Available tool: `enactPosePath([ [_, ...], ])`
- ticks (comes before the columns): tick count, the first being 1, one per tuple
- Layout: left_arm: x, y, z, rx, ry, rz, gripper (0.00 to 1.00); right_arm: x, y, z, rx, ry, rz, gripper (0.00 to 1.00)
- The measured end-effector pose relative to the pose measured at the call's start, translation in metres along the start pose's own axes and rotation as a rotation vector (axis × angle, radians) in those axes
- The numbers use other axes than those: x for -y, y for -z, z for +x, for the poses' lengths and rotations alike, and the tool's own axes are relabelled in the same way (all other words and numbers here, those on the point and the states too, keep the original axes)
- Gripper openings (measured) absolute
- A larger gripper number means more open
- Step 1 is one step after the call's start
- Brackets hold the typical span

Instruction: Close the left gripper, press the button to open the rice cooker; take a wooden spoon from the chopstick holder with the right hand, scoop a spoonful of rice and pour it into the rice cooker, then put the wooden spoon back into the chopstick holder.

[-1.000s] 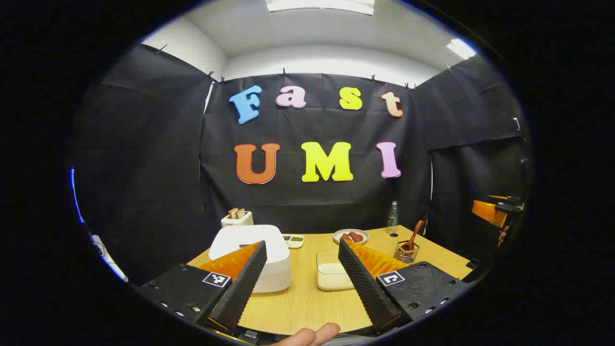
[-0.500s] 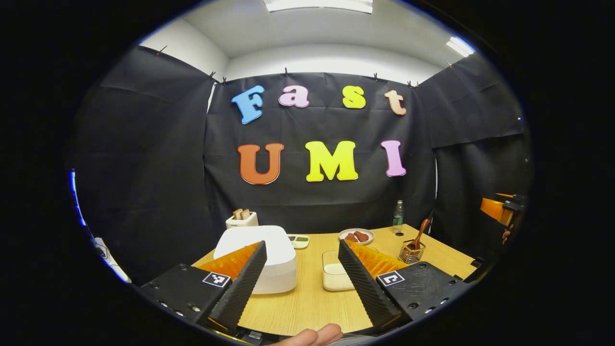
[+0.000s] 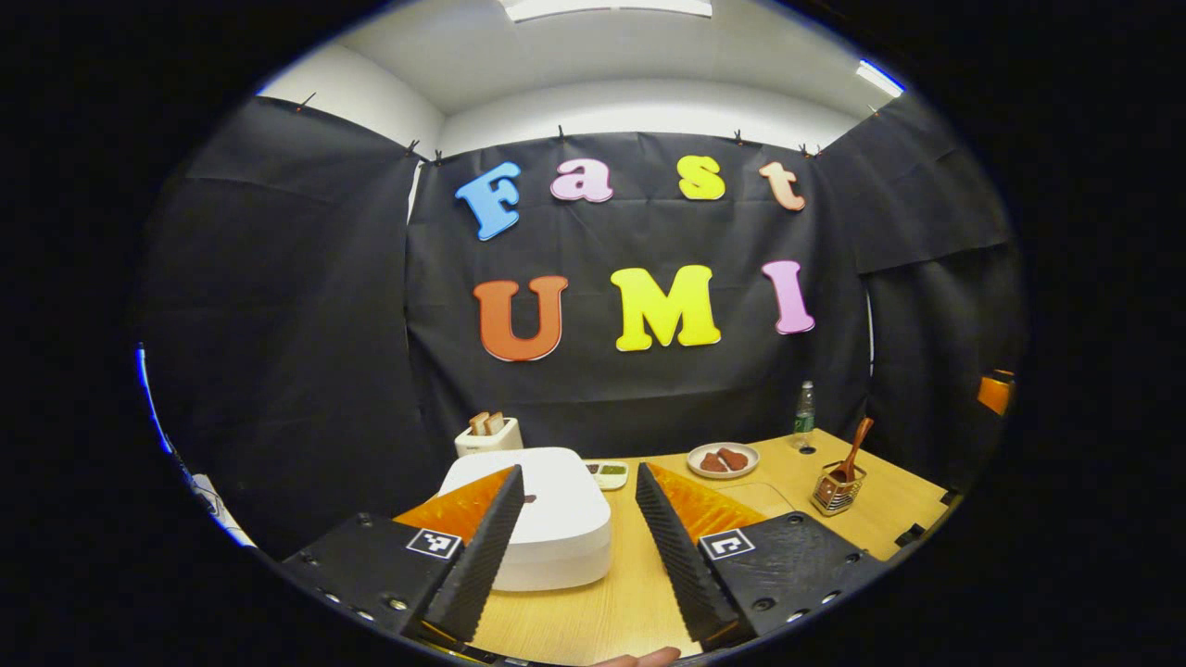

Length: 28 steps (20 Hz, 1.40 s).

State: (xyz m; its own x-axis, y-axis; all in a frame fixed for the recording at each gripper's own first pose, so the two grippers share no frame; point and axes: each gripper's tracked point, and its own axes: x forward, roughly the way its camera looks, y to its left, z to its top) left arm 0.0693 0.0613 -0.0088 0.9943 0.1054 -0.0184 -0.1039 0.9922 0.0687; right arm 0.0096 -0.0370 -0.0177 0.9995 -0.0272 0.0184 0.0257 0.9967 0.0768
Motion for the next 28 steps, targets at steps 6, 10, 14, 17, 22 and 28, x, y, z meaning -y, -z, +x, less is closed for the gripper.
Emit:
enactPosePath([
  [6, -0.037, 0.029, 0.054, -0.134, -0.091, 0.03, 0.24, 0.011, 0.004, 0.009, 0.003, 0.017, 0.011, 0.99],
  [10, -0.048, 0.055, 0.08, -0.239, -0.109, 0.005, 0.08, 0.014, 0.011, 0.017, -0.003, 0.011, 0.011, 0.99],
  [14, -0.054, 0.084, 0.102, -0.333, -0.124, -0.04, 0.1, 0.02, 0.026, 0.03, -0.033, 0.012, 0.032, 0.99],
  [17, -0.061, 0.097, 0.124, -0.383, -0.141, -0.035, 0.0, 0.026, 0.037, 0.038, -0.052, 0.022, 0.04, 0.99],
  [22, -0.065, 0.115, 0.155, -0.41, -0.152, -0.04, 0.0, 0.041, 0.06, 0.049, -0.095, 0.05, 0.051, 0.99],
  [28, -0.066, 0.137, 0.165, -0.444, -0.161, -0.08, 0.0, 0.05, 0.065, 0.049, -0.104, 0.08, 0.054, 0.99],
])
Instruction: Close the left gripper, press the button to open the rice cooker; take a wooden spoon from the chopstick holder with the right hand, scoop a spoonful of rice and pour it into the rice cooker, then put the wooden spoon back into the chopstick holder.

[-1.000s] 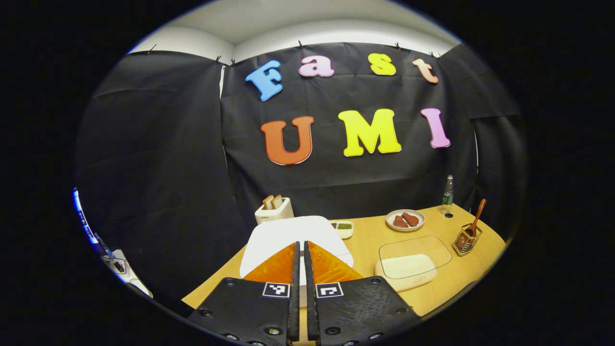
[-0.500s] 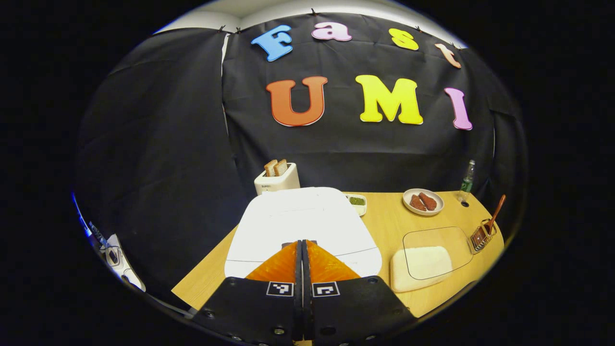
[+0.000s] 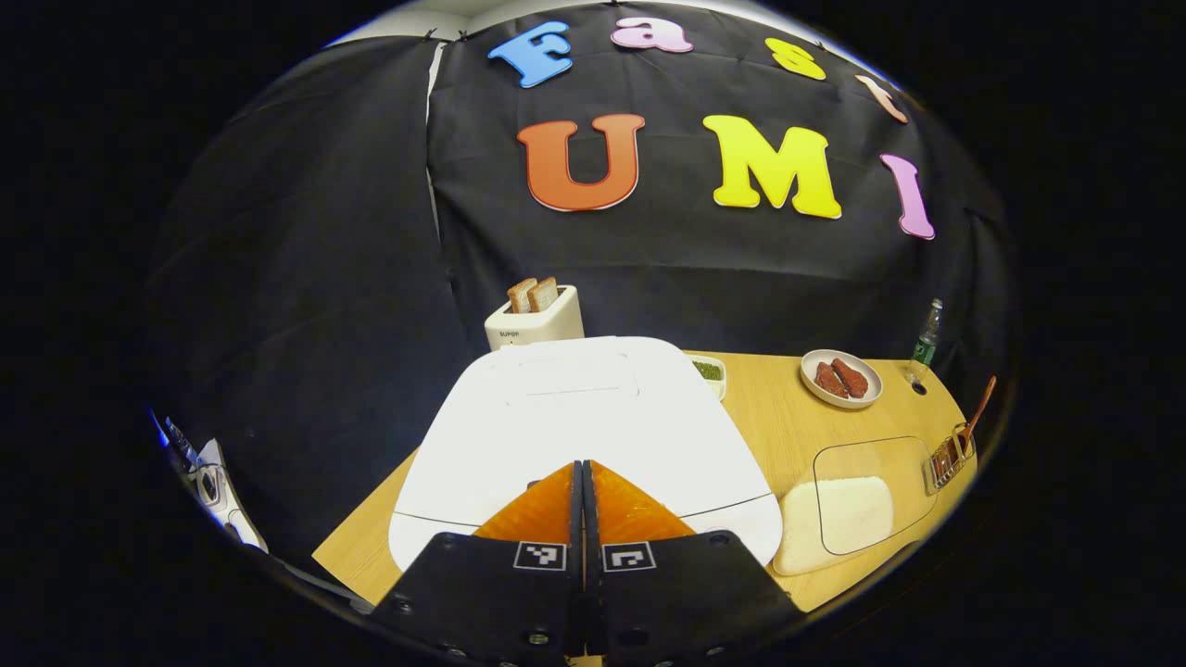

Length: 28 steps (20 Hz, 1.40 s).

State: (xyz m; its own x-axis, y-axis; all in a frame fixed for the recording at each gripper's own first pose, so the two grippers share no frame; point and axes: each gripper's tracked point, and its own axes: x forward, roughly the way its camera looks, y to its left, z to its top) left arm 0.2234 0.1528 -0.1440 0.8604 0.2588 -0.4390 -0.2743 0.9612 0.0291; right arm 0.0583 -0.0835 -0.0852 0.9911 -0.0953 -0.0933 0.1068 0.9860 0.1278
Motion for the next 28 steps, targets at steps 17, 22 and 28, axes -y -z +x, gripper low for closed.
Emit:
enactPosePath([
  [17, -0.004, -0.005, -0.004, 0.01, 0.076, -0.139, 0.02, -0.011, -0.002, -0.008, 0.004, -0.013, -0.048, 0.99],
  [22, -0.003, -0.043, -0.033, 0.142, 0.088, -0.137, 0.14, -0.007, 0.002, -0.008, -0.004, -0.009, -0.042, 0.99],
  [28, -0.008, -0.036, -0.068, 0.193, 0.089, -0.157, 0.79, 0.003, 0.016, 0.002, -0.041, 0.008, -0.02, 0.95],
])
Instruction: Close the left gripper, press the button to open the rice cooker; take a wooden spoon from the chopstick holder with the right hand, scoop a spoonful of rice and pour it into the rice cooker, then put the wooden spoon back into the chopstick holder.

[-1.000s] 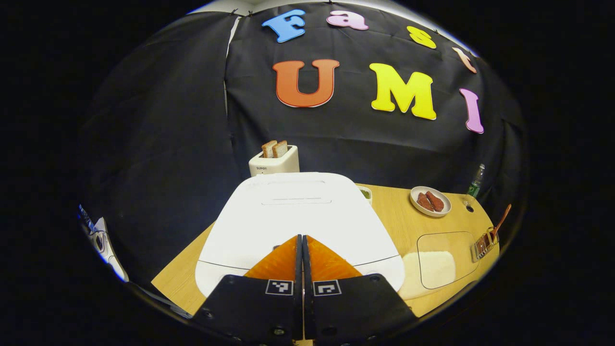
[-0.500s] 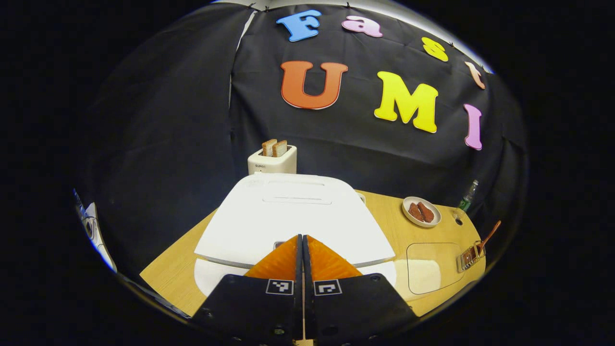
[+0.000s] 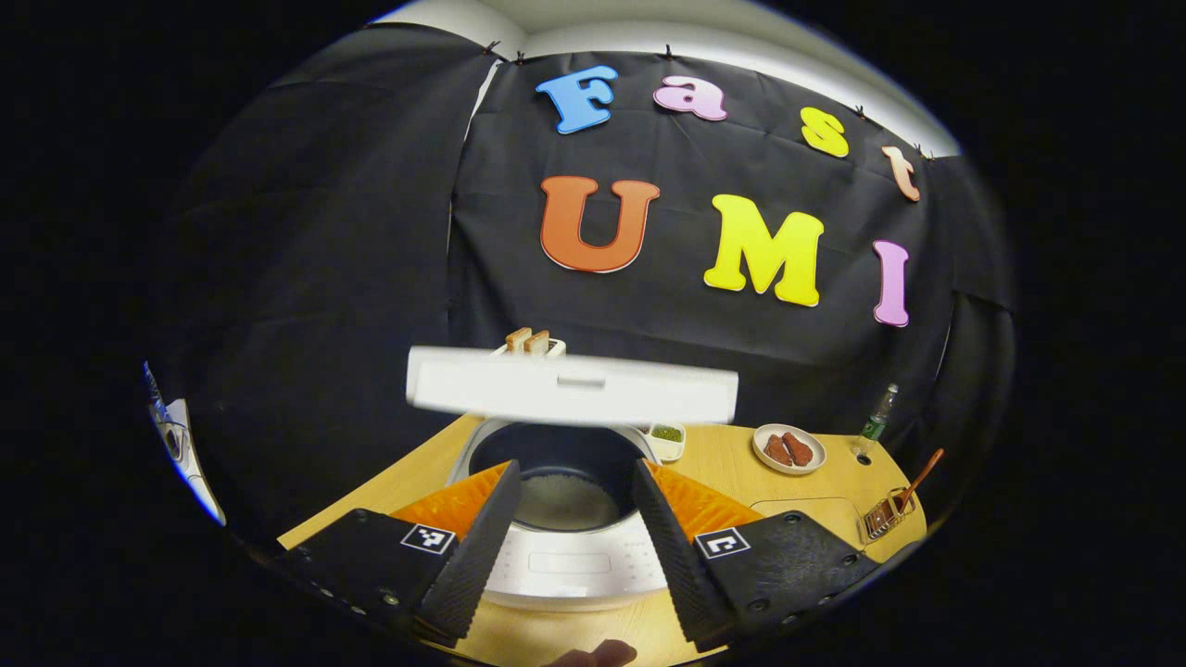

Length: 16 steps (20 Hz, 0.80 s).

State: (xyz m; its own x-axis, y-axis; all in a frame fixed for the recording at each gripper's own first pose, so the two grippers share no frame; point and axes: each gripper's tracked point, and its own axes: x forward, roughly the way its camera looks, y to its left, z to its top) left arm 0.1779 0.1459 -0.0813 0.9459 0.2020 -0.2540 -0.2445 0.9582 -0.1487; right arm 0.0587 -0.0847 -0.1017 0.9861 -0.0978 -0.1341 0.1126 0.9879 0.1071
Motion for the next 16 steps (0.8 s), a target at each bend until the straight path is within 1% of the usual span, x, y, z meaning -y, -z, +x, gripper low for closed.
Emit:
enactPosePath([
  [1, 0.002, 0.0, -0.007, 0.014, 0.0, 0.007, 0.96, -0.001, 0.002, 0.003, -0.01, -0.002, 0.005, 0.95],
  [2, 0.002, -0.002, -0.016, 0.035, -0.008, 0.018, 0.88, -0.002, 0.007, 0.006, -0.021, -0.004, 0.008, 0.99],
  [4, 0.002, -0.001, -0.036, 0.077, -0.018, 0.04, 0.94, -0.006, 0.013, 0.013, -0.035, -0.013, 0.009, 0.99],
  [5, 0.003, 0.0, -0.048, 0.095, -0.02, 0.049, 0.94, -0.009, 0.015, 0.016, -0.039, -0.017, 0.008, 0.95],
  [6, 0.007, 0.002, -0.058, 0.113, -0.012, 0.055, 0.94, -0.012, 0.018, 0.022, -0.039, -0.021, 0.012, 0.95],
  [7, 0.012, 0.004, -0.069, 0.124, 0.003, 0.061, 0.94, -0.015, 0.019, 0.027, -0.032, -0.036, 0.018, 0.99],
  [8, 0.017, 0.007, -0.081, 0.139, 0.02, 0.064, 0.94, -0.023, 0.023, 0.034, -0.023, -0.057, 0.027, 0.99],
  [10, 0.028, 0.019, -0.101, 0.156, 0.047, 0.053, 0.94, -0.029, 0.035, 0.056, -0.042, -0.087, 0.042, 0.99],
  [11, 0.038, 0.025, -0.111, 0.165, 0.075, 0.043, 0.94, -0.03, 0.042, 0.068, -0.064, -0.097, 0.054, 0.99],
  [13, 0.058, 0.037, -0.131, 0.178, 0.134, 0.041, 0.94, -0.029, 0.044, 0.097, -0.072, -0.091, 0.071, 0.99],
  [14, 0.062, 0.041, -0.136, 0.192, 0.145, 0.048, 0.94, -0.029, 0.042, 0.112, -0.054, -0.089, 0.072, 0.99],
  [16, 0.064, 0.045, -0.143, 0.217, 0.12, 0.031, 0.94, -0.04, 0.047, 0.143, -0.056, -0.122, 0.064, 0.99],
])
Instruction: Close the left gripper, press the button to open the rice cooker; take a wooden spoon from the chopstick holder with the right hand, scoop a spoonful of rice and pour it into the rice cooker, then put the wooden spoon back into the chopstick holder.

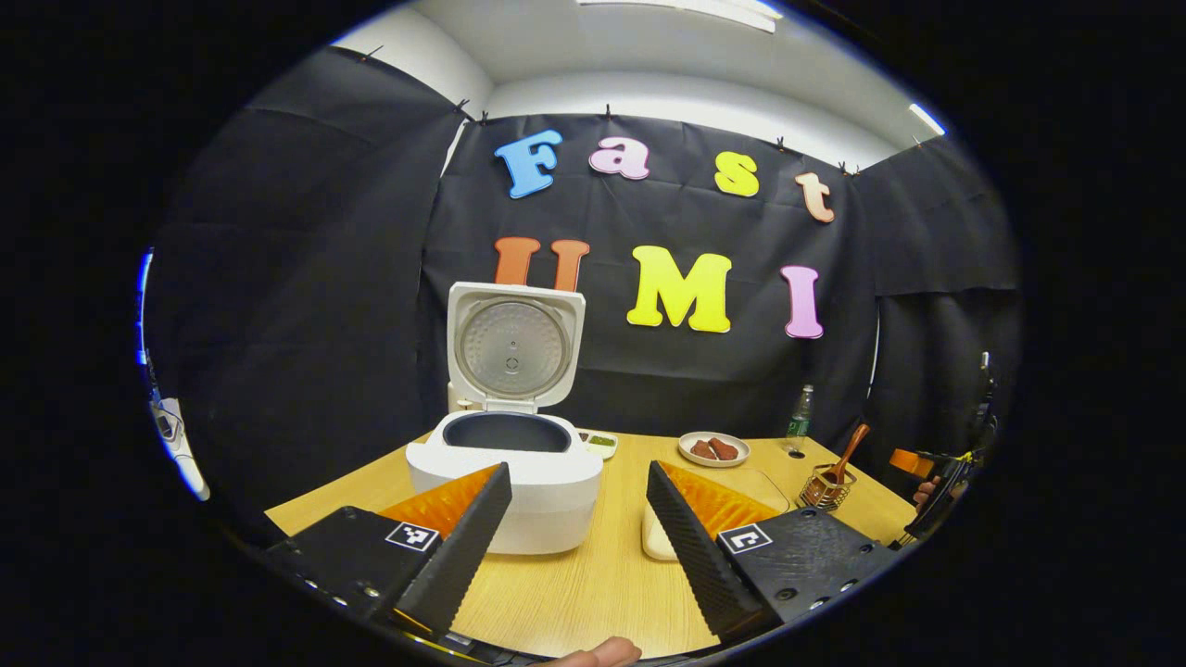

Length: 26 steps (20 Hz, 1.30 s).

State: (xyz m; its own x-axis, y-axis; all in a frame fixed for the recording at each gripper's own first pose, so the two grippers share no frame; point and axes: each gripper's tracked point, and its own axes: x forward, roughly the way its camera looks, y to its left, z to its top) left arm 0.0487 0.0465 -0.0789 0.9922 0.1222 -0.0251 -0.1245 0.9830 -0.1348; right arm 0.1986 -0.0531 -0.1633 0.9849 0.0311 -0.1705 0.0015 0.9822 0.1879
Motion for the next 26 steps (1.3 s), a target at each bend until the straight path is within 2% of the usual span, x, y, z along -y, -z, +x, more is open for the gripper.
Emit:
enactPosePath([
  [1, 0.007, 0.001, -0.004, 0.011, 0.005, -0.02, 0.94, -0.003, 0.005, 0.015, -0.02, -0.018, 0.001, 0.95],
  [3, 0.025, 0.007, -0.013, 0.012, 0.055, -0.032, 0.94, -0.004, 0.009, 0.039, -0.072, -0.047, 0.035, 0.99],
  [5, 0.022, 0.011, -0.019, 0.019, 0.054, -0.008, 0.94, -0.002, 0.001, 0.065, -0.095, -0.062, 0.091, 0.99],
  [6, 0.018, 0.011, -0.022, 0.027, 0.039, 0.009, 0.94, -0.001, 0.0, 0.078, -0.098, -0.056, 0.116, 0.95],
  [7, 0.015, 0.009, -0.026, 0.04, 0.029, 0.021, 0.94, 0.001, -0.004, 0.092, -0.094, -0.056, 0.135, 0.99],
  [9, 0.021, 0.005, -0.035, 0.052, 0.044, 0.031, 0.94, 0.005, -0.003, 0.116, -0.104, -0.035, 0.12, 0.98],
  [12, 0.044, 0.002, -0.044, 0.06, 0.114, 0.018, 0.94, 0.004, 0.002, 0.145, -0.14, -0.024, 0.104, 0.98],
  [15, 0.052, 0.0, -0.051, 0.066, 0.142, 0.046, 0.94, 0.018, 0.005, 0.167, -0.159, 0.029, 0.151, 1.0],
  [17, 0.054, -0.003, -0.051, 0.08, 0.142, 0.07, 0.94, 0.015, 0.013, 0.176, -0.187, 0.014, 0.187, 0.89],
  [21, 0.048, 0.005, -0.044, 0.06, 0.109, 0.063, 0.94, 0.013, 0.035, 0.183, -0.264, -0.002, 0.185, 0.41],
  [22, 0.05, 0.009, -0.039, 0.044, 0.105, 0.057, 0.94, 0.009, 0.034, 0.185, -0.254, -0.014, 0.196, 0.41],
  [23, 0.049, 0.012, -0.039, 0.03, 0.101, 0.056, 0.94, 0.008, 0.028, 0.181, -0.238, -0.018, 0.204, 0.31],
  [24, 0.049, 0.013, -0.038, 0.021, 0.093, 0.058, 0.94, 0.009, 0.025, 0.176, -0.23, -0.013, 0.213, 0.29],
  [25, 0.048, 0.013, -0.039, 0.022, 0.085, 0.06, 0.94, 0.009, 0.024, 0.177, -0.215, -0.005, 0.208, 0.19],
  [26, 0.048, 0.011, -0.04, 0.029, 0.08, 0.057, 0.94, 0.005, 0.021, 0.171, -0.205, -0.005, 0.187, 0.18],
])
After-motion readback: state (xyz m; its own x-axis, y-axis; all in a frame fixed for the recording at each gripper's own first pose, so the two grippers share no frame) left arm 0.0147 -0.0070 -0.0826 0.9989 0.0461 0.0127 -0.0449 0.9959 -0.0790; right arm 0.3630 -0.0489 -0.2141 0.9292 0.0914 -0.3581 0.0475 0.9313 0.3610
